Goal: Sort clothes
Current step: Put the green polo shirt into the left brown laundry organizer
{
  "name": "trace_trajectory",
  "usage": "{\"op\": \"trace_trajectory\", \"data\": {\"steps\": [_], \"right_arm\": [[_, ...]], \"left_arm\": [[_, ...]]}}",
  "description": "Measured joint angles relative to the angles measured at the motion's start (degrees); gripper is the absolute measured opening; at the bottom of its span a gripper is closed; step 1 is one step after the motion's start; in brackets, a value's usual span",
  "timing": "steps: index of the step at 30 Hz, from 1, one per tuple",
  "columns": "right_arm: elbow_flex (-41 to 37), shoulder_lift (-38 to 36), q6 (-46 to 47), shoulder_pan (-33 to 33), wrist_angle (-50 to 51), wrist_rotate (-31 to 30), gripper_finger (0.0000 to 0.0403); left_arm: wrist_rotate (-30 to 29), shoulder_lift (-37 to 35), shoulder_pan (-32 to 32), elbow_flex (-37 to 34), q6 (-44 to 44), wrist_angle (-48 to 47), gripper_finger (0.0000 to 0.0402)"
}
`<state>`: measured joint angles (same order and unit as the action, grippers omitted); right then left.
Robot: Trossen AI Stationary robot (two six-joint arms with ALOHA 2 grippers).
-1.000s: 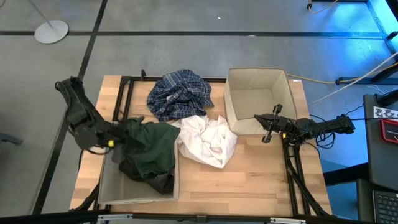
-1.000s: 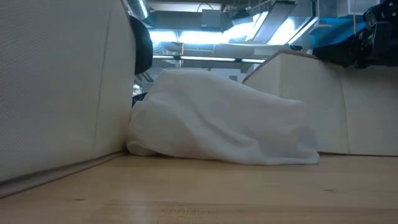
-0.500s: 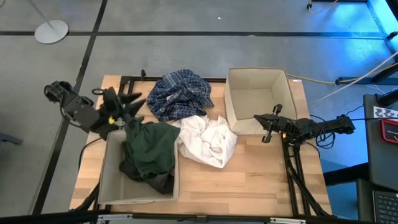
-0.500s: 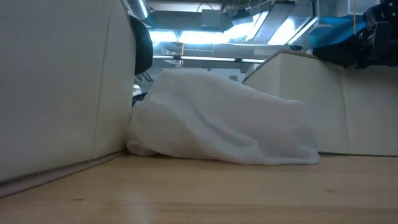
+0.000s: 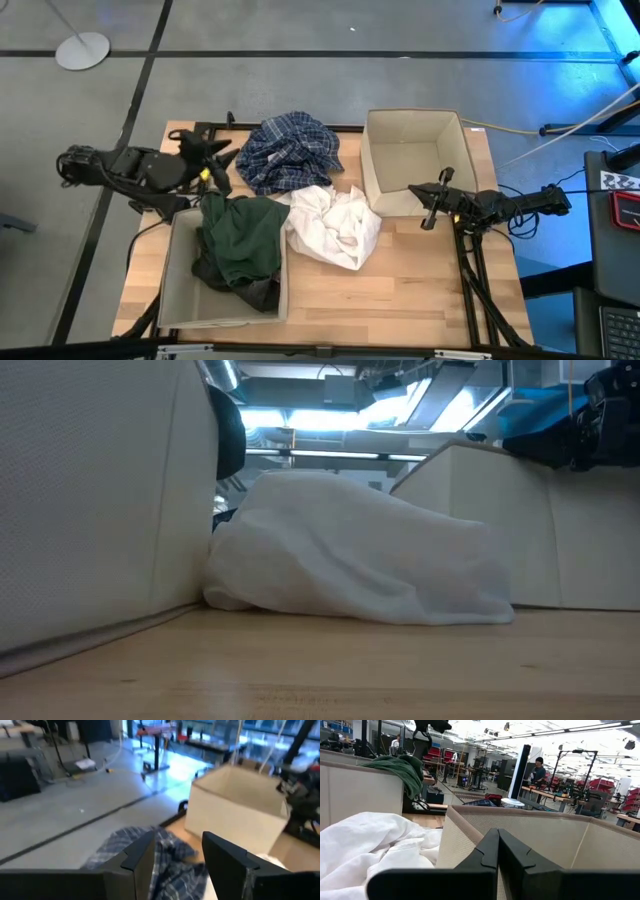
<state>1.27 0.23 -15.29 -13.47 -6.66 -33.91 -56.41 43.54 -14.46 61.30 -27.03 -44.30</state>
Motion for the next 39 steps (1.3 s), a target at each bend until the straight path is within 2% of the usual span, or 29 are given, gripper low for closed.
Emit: {"op": "trace_trajectory", "data": {"steps": [5, 10, 12, 16, 19, 21, 25, 32, 39], "right_arm": [[0.0, 0.0, -0.4, 0.0, 0.1, 0.0, 0.0012], [0.0, 0.0, -0.5, 0.0, 0.3, 0.0, 0.0012], [0.0, 0.0, -0.6, 0.0, 0.3, 0.0, 0.0012], [0.0, 0.0, -0.6, 0.0, 0.4, 0.0, 0.0012], [0.0, 0.0, -0.7, 0.0, 0.6, 0.0, 0.0012], [0.0, 0.0, -0.7, 0.0, 0.7, 0.0, 0.0012], [0.0, 0.0, -0.7, 0.0, 0.6, 0.0, 0.0012], [0.0, 0.0, -0.7, 0.0, 0.5, 0.0, 0.0012], [0.0, 0.0, -0.7, 0.0, 0.5, 0.0, 0.0012]], "left_arm": [[8.3, 1.3, 5.3, 0.0, -0.7, -0.3, 0.0183], [19.8, 2.9, 10.9, 0.0, -2.6, -1.7, 0.0224], [23.4, 3.0, 12.2, 0.0, -5.9, -5.1, 0.023], [31.1, 3.1, 13.6, 0.0, -16.6, -17.7, 0.0233], [32.7, 3.5, 13.8, 0.0, -23.9, -27.0, 0.0233], [33.5, 3.8, 13.8, 0.0, -26.6, -30.0, 0.0233], [38.0, 3.7, 13.8, 0.0, -28.2, -27.9, 0.0233], [44.3, 3.3, 13.7, 0.0, -24.3, -20.2, 0.0233], [45.7, 5.5, 13.7, 0.0, -28.7, -33.7, 0.0233]]}}
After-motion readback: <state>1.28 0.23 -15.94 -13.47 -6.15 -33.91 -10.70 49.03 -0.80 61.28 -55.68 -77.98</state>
